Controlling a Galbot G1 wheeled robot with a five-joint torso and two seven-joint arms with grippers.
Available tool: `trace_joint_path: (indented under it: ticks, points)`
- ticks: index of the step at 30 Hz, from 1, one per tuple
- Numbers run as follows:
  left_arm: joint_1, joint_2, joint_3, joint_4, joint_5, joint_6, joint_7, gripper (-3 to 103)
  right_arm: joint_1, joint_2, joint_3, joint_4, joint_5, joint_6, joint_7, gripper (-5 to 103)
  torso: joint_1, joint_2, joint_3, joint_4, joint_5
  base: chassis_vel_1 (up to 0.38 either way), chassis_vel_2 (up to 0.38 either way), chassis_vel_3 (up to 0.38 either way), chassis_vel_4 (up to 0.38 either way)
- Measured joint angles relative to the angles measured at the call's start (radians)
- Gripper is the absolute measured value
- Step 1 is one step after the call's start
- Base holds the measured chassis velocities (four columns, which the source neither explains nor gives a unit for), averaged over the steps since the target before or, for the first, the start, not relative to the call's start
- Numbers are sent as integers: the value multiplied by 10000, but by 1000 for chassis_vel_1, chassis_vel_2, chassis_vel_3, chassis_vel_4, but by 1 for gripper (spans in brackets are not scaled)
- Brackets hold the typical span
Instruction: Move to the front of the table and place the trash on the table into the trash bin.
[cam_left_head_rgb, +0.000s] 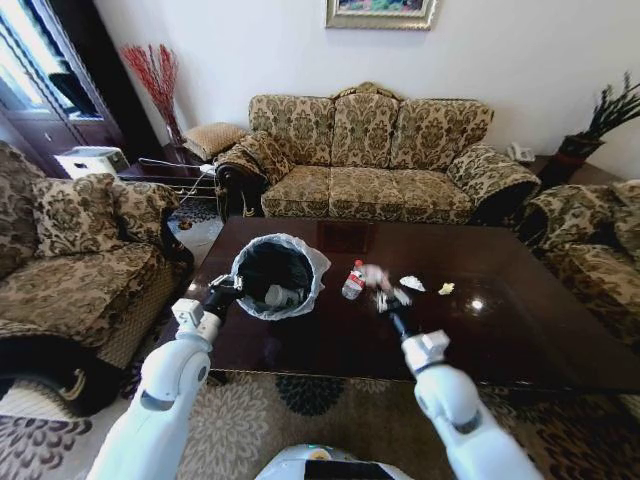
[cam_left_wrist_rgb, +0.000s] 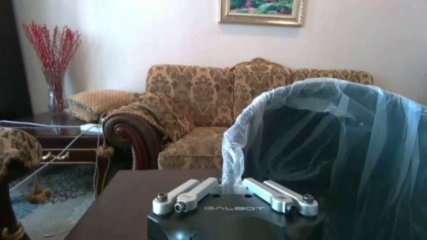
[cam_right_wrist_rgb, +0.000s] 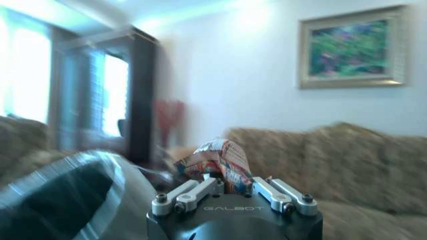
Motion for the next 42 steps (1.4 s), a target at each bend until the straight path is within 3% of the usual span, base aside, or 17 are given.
trace_joint_path:
  ticks: [4,7,10,12,16,19,21,25,27,33,35,37,42]
  points:
    - [-135,117,116,109,-4,44,-11,1,935,-825,-498,477,1337,-656,-5,7,1,-2,0,0,1,0,0,0,0]
    - [-250,218,233,338,-6,55,-1,1,2272,-1866,-1748,527,2483,-985,7,7,0,-2,1,-12,2,0,0,0,0]
    - [-268,210,233,378,0,55,-5,1,3096,-2107,-2533,424,2857,-1125,-18,7,0,-2,1,-4,1,0,0,0,0]
    - [-288,178,233,409,4,55,-6,1,4159,-2194,-3707,179,3266,-1345,42,7,1,-2,1,0,-1,0,0,0,0]
    - [-341,159,207,439,7,55,-13,1,5037,-2038,-4899,-414,3313,-1470,90,7,1,-2,1,-3,-2,0,0,0,0]
    - [-358,157,203,457,8,55,-13,1,5348,-1857,-5364,-750,3236,-1531,260,3,0,-2,1,-6,1,0,0,0,0]
    - [-358,160,205,463,11,57,-11,1,5632,-1655,-5694,-1056,3182,-1532,400,7,0,-2,1,-7,1,0,0,0,0]
    - [-342,154,233,461,26,70,-10,1,6014,-1386,-5959,-1417,3145,-1519,438,28,1,-2,0,-3,-2,0,0,0,0]
    - [-337,152,237,460,27,72,-10,1,6047,-1365,-5979,-1451,3143,-1514,438,28,1,-2,0,-4,-2,0,0,0,0]
    - [-298,168,225,412,29,78,1,1,6099,-1268,-6030,-1656,3050,-1383,426,55,0,-1,0,-6,0,0,0,0,0]
    - [-299,175,215,404,30,79,2,1,6092,-1265,-6030,-1667,3037,-1369,425,55,0,-1,0,-6,0,0,0,0,0]
    - [-304,195,182,379,25,80,1,1,6062,-1258,-6015,-1687,2974,-1289,425,66,0,-1,0,-3,0,0,0,0,0]
    - [-305,194,133,347,-4,82,3,1,5957,-1226,-5355,-1535,2994,-1006,654,88,0,1,0,-4,1,0,0,0,0]
